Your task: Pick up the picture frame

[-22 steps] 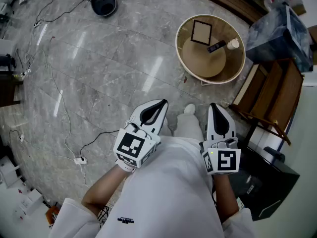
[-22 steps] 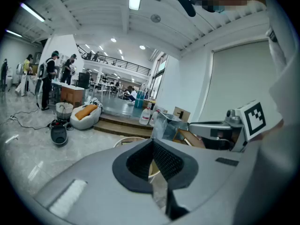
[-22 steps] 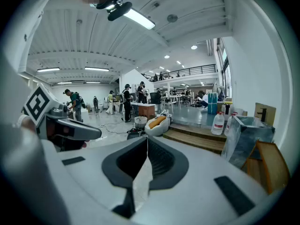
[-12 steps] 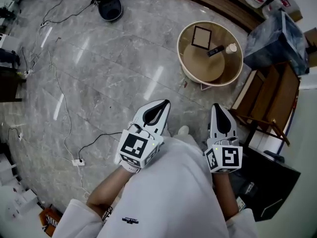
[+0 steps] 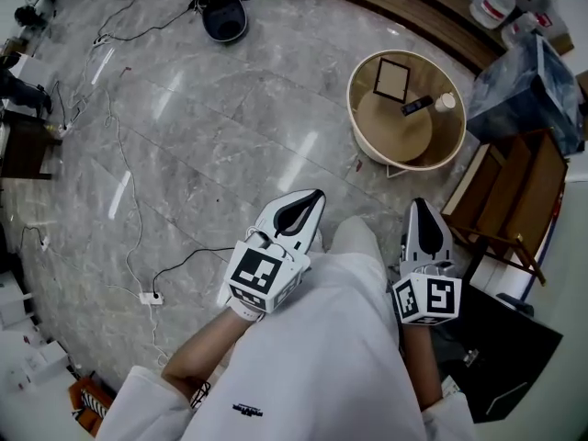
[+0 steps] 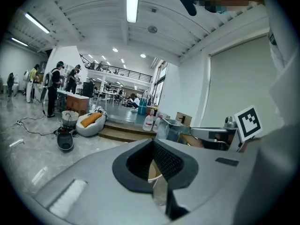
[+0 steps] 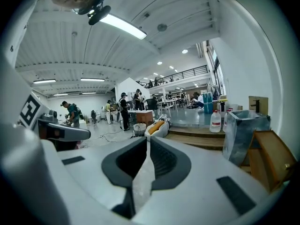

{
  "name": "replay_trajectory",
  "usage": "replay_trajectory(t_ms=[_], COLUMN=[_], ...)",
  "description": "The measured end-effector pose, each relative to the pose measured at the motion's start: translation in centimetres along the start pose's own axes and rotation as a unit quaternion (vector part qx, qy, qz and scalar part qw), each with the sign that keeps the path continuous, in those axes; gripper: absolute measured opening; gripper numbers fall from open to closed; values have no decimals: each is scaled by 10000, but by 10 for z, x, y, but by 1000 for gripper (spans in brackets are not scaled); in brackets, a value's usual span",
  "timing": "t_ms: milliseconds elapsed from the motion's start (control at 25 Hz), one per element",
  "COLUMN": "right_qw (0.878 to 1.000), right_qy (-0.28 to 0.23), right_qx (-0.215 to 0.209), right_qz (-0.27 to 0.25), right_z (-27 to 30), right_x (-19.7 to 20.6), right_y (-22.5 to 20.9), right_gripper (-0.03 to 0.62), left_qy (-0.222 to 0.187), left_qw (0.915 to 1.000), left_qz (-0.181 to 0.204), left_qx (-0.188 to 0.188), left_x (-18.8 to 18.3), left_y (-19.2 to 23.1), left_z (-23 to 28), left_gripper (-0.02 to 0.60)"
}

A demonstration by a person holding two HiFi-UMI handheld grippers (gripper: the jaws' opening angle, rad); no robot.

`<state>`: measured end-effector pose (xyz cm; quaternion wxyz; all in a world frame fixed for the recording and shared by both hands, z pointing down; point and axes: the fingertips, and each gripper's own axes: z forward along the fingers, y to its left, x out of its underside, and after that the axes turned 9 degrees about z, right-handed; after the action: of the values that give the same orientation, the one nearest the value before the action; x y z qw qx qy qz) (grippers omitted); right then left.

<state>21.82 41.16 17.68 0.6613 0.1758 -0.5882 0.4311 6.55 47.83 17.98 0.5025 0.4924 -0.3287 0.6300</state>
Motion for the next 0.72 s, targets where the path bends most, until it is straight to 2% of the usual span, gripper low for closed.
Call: replay_trajectory(t_ms=[200,360,560,720], right_qw=[9999,9998,9995,9997], right_qy=[101,81,-5,105], right_qx=[-11,34,40,-4], right_qz=[110,167,324,219], right_z=[30,81,179,267], right_x=[-5,-11,-30,-59], right_y=[-3,-20,-46,-78], right_gripper=[8,8,8,9], left_qy=[77,176,360,530], left_qw=[9999,9997,9991,9985], left_qz=[17,40,72,50], left_qx=[-104,-156,-215,-138], left_x=[-11,-16,-33,-61], left_y=[32,65,131,180], left_z=[15,49,118,199], left_gripper=[3,3,3,3])
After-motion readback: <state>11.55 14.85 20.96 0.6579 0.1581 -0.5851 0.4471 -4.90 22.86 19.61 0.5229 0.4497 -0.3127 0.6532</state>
